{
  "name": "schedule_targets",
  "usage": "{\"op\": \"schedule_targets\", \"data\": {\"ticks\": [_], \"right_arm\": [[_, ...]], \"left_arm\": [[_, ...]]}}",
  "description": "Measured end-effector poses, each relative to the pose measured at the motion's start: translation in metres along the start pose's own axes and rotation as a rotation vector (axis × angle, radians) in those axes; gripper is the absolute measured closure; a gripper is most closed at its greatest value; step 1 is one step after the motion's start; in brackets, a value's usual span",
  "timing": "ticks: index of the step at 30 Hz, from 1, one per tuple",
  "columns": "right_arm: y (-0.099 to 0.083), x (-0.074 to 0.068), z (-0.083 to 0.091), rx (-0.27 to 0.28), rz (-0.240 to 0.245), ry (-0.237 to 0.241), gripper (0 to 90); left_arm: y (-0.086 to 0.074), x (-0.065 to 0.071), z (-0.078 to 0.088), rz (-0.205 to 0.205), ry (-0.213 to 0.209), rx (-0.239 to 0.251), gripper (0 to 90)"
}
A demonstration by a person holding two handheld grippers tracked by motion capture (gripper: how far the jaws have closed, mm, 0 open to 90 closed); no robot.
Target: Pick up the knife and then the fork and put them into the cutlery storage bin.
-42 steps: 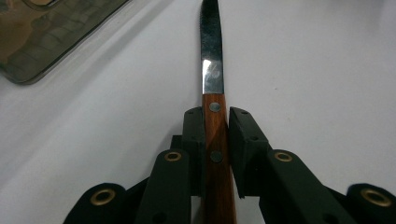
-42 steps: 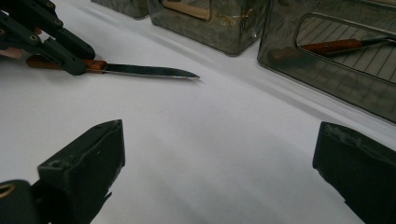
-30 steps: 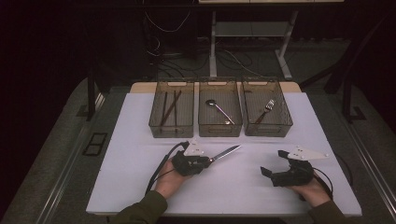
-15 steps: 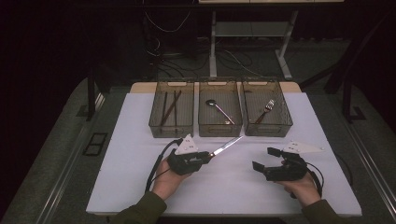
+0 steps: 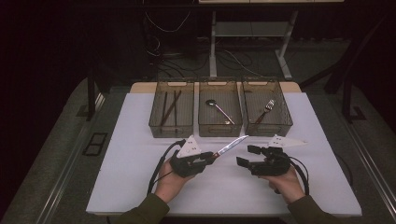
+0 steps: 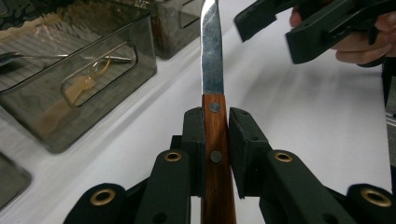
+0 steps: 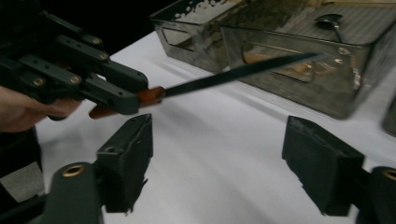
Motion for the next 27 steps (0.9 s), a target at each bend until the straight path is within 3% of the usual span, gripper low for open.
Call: {"op": "schedule_targets", "data": {"ticks": [13, 21, 27], "right_arm": [[0.011, -0.016, -0.027, 0.015, -0.073, 0.13, 46.1], [0.018, -0.019, -0.035, 0.042, -0.116, 0.17, 64.0], [0.023, -0.026, -0.039, 0.054, -0.108, 0.197, 74.9]], "left_arm": [[0.005, 0.006, -0.003, -0.025, 0.015, 0.023, 76.5], [0.005, 0.007, -0.005, -0.033, 0.023, 0.022, 76.5], [0.004, 0.006, -0.005, -0.037, 0.032, 0.018, 76.6]]}}
Point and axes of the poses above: each handheld gripper's, and its own axes: z roughly backward along the jaws, y roughly out of its top, x roughly to its right, the point moved 8 cm from there along -z, roughly forward along the jaws, and after that the axes turned 2 degrees about -z, right-handed, at the moved point
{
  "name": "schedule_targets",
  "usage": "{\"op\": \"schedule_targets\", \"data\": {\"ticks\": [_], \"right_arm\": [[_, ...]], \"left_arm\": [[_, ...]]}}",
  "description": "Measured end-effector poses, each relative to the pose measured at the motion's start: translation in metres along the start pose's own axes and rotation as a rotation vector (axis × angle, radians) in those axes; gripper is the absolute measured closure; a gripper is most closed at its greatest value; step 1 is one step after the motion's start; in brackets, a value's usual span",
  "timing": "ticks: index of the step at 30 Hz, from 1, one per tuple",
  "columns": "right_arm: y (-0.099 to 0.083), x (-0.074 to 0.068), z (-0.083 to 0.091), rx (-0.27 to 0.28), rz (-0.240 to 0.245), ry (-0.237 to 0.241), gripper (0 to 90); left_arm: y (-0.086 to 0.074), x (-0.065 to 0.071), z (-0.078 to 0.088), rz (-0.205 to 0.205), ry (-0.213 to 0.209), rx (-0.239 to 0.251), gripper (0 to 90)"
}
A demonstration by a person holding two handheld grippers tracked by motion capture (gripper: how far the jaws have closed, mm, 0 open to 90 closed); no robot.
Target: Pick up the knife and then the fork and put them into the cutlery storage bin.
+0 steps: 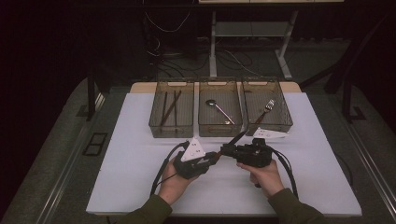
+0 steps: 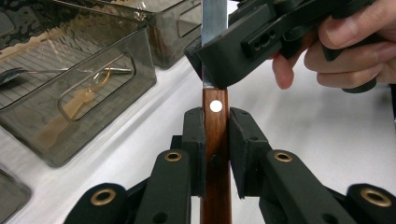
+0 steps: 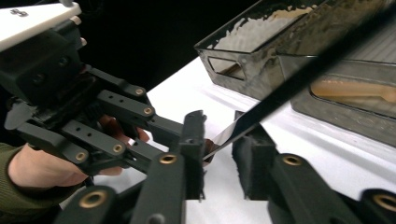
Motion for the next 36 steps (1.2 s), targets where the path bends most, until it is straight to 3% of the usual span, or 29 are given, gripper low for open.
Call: {"op": "schedule_targets", "data": {"ticks": [7, 11, 14, 18, 23, 36], "right_arm": [[0.001, -0.005, -0.002, 0.002, 0.021, 0.018, 84.3], [0.0, -0.012, -0.004, -0.016, 0.074, 0.011, 89.3], [0.0, -0.014, -0.004, -0.027, 0.109, 0.002, 89.4], [0.002, -0.012, -0.001, -0.026, 0.132, -0.017, 89.4], [0.006, -0.004, 0.009, -0.03, 0.156, -0.075, 89.4], [0.022, 0.022, 0.051, -0.028, 0.183, -0.218, 89.4]], "left_arm": [[-0.001, 0.001, -0.003, -0.009, -0.001, -0.008, 76.5], [-0.004, 0.002, -0.005, -0.016, -0.012, -0.031, 76.1], [-0.004, 0.002, -0.005, -0.005, -0.028, -0.019, 74.7], [-0.005, 0.001, -0.003, -0.001, -0.034, -0.016, 65.4], [-0.015, -0.005, 0.003, 0.009, -0.027, -0.027, 54.0], [-0.042, -0.026, 0.045, 0.047, -0.038, -0.002, 27.4]]}}
Point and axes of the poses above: each handheld gripper's, and its own axes: z roughly backward along the jaws, y roughly out of its top, x roughly to its right, the point moved 8 cm from there along -z, roughly forward along the jaws, and after that the axes turned 2 degrees about -z, right-handed, at the moved point
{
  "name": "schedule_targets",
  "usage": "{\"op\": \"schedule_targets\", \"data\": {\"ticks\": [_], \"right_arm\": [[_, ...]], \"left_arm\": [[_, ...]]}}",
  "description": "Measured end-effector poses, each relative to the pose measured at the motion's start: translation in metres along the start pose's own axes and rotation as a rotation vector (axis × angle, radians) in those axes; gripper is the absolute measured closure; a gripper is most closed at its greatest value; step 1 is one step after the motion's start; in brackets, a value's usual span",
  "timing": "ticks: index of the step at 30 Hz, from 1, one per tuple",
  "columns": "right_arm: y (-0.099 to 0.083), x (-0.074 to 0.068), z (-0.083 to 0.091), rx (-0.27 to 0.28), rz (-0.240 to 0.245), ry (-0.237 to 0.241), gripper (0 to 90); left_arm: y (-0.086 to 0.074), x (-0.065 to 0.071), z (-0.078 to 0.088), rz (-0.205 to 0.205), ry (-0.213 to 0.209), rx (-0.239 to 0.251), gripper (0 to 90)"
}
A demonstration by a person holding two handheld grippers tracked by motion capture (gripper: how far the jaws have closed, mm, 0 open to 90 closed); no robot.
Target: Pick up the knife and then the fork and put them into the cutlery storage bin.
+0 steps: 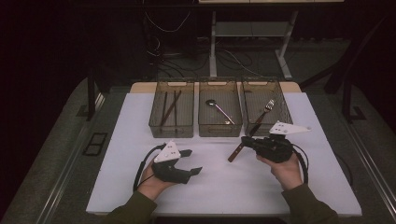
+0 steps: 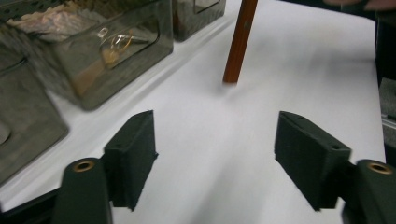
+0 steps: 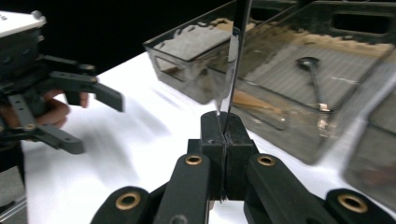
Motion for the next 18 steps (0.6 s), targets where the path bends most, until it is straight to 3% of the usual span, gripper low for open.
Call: {"op": "schedule_targets", "data": {"ticks": [4, 10, 18], "right_arm": [[0.003, 0.014, 0.012, 0.001, -0.003, -0.04, 89.4], [0.007, 0.033, 0.03, 0.012, -0.022, -0.092, 89.4], [0.015, 0.054, 0.049, -0.017, -0.002, -0.158, 89.4]], "left_arm": [[-0.012, -0.003, 0.011, 0.013, -0.008, 0.0, 19.6], [-0.027, -0.012, 0.024, 0.047, 0.013, 0.004, 9.5], [-0.038, -0.017, 0.024, 0.074, 0.031, -0.014, 0.0]]}}
Point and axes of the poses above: each handheld gripper's, and its own axes: z roughly backward along the jaws, y roughly out of its top, x roughly to its right, the point moved 8 cm from there along -z, roughly forward along the jaws, and after that the axes turned 2 degrees about -z, right-handed, at the moved point
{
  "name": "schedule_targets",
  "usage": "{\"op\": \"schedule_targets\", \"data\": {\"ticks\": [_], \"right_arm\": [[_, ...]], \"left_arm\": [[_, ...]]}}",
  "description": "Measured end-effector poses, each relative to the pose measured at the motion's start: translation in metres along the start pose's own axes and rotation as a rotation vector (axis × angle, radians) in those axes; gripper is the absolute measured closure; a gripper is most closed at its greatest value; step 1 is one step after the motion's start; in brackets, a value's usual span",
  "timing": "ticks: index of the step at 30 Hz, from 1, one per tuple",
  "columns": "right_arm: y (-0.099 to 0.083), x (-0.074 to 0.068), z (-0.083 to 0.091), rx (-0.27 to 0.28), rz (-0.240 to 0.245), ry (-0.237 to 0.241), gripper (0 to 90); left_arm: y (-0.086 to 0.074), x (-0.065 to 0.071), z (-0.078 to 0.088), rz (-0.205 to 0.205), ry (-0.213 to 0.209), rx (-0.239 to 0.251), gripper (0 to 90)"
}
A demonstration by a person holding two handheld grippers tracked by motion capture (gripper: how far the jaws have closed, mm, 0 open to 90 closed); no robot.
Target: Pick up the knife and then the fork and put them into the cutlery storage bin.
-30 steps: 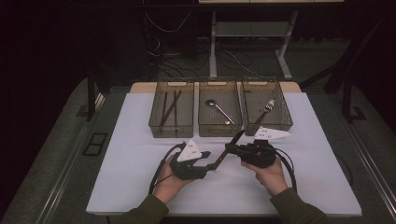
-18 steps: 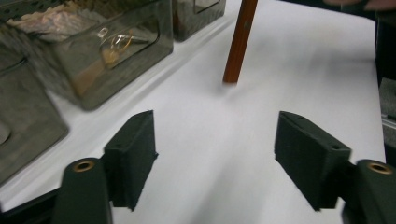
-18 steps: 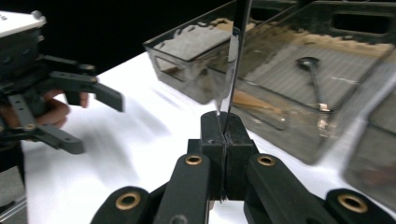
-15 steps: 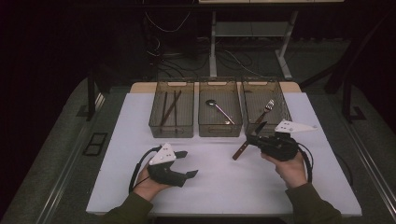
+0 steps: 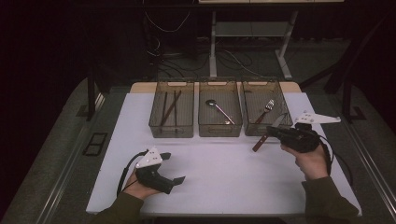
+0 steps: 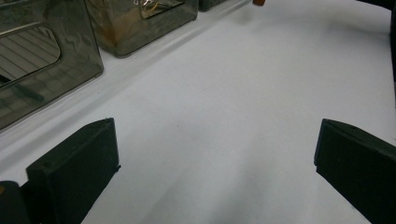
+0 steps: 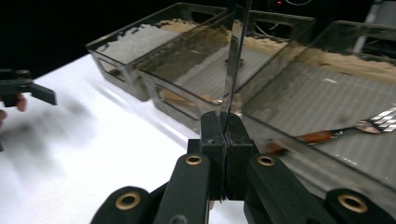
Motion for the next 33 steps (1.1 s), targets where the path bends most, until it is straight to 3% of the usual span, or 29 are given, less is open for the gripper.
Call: {"op": "schedule_targets", "data": {"ticks": [7, 16, 25, 29, 33], "right_arm": [[0.019, 0.021, 0.018, 0.017, -0.001, -0.047, 89.4], [0.062, 0.044, 0.04, 0.056, 0.022, -0.125, 89.4], [0.086, 0.08, 0.027, -0.009, 0.035, -0.24, 89.4], [0.08, 0.095, 0.014, -0.076, 0.022, -0.277, 89.4], [0.066, 0.104, 0.004, -0.134, 0.007, -0.284, 89.4]], "left_arm": [[-0.001, 0.0, -0.002, 0.006, 0.004, -0.012, 0.0], [-0.003, 0.005, -0.006, -0.005, -0.021, -0.031, 0.0], [-0.003, 0.006, -0.006, -0.007, -0.029, -0.031, 0.0], [-0.003, 0.006, -0.005, -0.005, -0.029, -0.03, 0.0], [-0.003, 0.006, -0.005, -0.003, -0.031, -0.028, 0.0]]}}
Point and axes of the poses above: each handheld gripper's, and its own axes: z roughly backward along the jaws, y roughly out of its top, x roughly to its right, the point moved 8 cm from there along -z, roughly forward along the jaws, and after that the axes turned 2 degrees about -z, right-handed, at the moved point
